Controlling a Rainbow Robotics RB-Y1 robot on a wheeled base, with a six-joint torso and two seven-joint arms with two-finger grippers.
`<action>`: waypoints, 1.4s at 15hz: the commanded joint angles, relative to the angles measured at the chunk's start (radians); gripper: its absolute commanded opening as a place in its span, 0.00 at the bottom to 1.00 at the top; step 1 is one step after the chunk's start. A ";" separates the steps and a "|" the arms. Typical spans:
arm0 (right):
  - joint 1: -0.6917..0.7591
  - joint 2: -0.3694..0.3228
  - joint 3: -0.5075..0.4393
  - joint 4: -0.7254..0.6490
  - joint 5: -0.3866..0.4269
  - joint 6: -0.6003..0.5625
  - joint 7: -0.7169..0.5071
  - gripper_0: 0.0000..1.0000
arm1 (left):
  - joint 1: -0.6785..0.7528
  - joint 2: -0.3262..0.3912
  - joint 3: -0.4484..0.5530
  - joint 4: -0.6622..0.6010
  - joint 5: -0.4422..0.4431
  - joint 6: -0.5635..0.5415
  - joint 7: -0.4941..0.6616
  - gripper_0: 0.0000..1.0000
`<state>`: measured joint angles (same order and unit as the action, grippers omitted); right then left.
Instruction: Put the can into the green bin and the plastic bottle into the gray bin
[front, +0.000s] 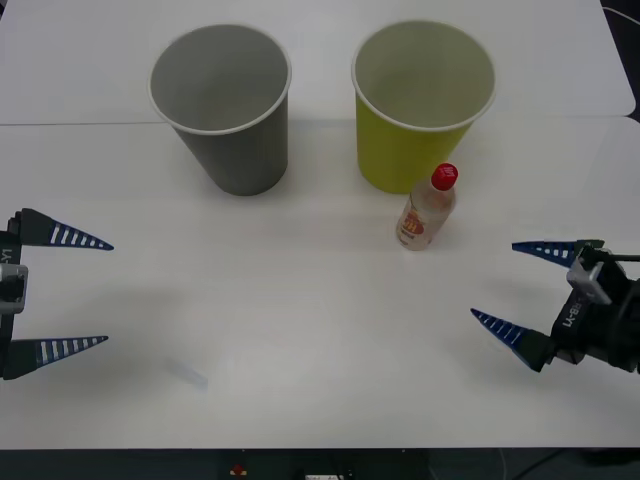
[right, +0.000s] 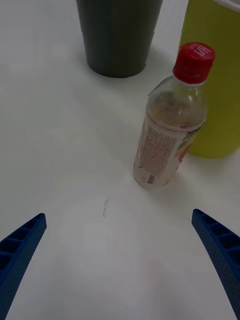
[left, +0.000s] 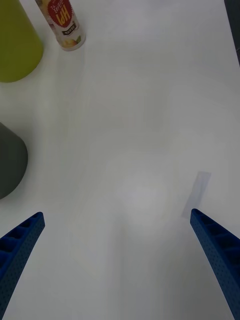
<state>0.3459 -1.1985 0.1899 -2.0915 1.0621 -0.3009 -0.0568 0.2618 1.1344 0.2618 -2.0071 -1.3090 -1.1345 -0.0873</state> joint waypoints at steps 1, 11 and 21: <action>-0.031 -0.013 0.111 -0.025 -0.016 0.172 -0.008 1.00 | 0.000 0.000 0.000 0.000 0.000 0.000 0.000 1.00; -0.312 0.051 0.586 -0.027 0.012 0.726 -0.124 1.00 | 0.000 0.000 0.000 0.000 0.000 0.000 0.000 1.00; -0.527 0.226 0.758 0.264 0.334 0.849 -0.488 1.00 | 0.000 0.000 0.000 0.000 0.000 0.000 0.000 1.00</action>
<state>-0.1687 -0.9850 0.9459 -1.8456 1.3911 0.5485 -0.5417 0.2618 1.1345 0.2618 -2.0071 -1.3090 -1.1345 -0.0873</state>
